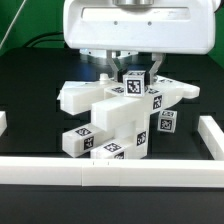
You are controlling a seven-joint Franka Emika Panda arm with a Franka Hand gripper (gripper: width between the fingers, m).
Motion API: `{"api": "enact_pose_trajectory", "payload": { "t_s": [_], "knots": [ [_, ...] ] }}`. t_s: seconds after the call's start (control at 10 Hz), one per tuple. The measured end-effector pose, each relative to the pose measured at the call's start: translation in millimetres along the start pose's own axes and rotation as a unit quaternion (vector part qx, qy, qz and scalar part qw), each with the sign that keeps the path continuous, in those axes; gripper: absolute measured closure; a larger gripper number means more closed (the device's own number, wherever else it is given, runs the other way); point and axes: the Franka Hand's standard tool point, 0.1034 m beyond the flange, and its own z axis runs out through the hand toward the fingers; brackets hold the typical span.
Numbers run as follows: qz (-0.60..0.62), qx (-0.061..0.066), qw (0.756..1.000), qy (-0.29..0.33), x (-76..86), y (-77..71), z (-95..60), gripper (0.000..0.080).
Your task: Assemble chair
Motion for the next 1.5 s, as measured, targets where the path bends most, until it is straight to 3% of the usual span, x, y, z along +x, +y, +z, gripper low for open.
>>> {"api": "enact_pose_trajectory", "payload": {
  "t_s": [0.6, 0.7, 0.9, 1.2, 1.4, 1.5],
  "knots": [
    [0.223, 0.005, 0.975, 0.003, -1.0, -3.9, 0.4, 0.0515],
    [0.262, 0.007, 0.965, 0.0, -1.3, -3.6, 0.9, 0.0515],
    [0.367, 0.023, 0.93, -0.016, -0.4, -2.5, 0.8, 0.0514],
    [0.467, 0.025, 0.884, -0.021, 0.4, -4.8, 0.9, 0.0514],
    [0.469, 0.024, 0.882, -0.021, -0.1, -4.9, 1.3, 0.0514],
    [0.452, 0.022, 0.892, -0.023, -0.7, -5.0, 1.3, 0.0336]
  ]
}}
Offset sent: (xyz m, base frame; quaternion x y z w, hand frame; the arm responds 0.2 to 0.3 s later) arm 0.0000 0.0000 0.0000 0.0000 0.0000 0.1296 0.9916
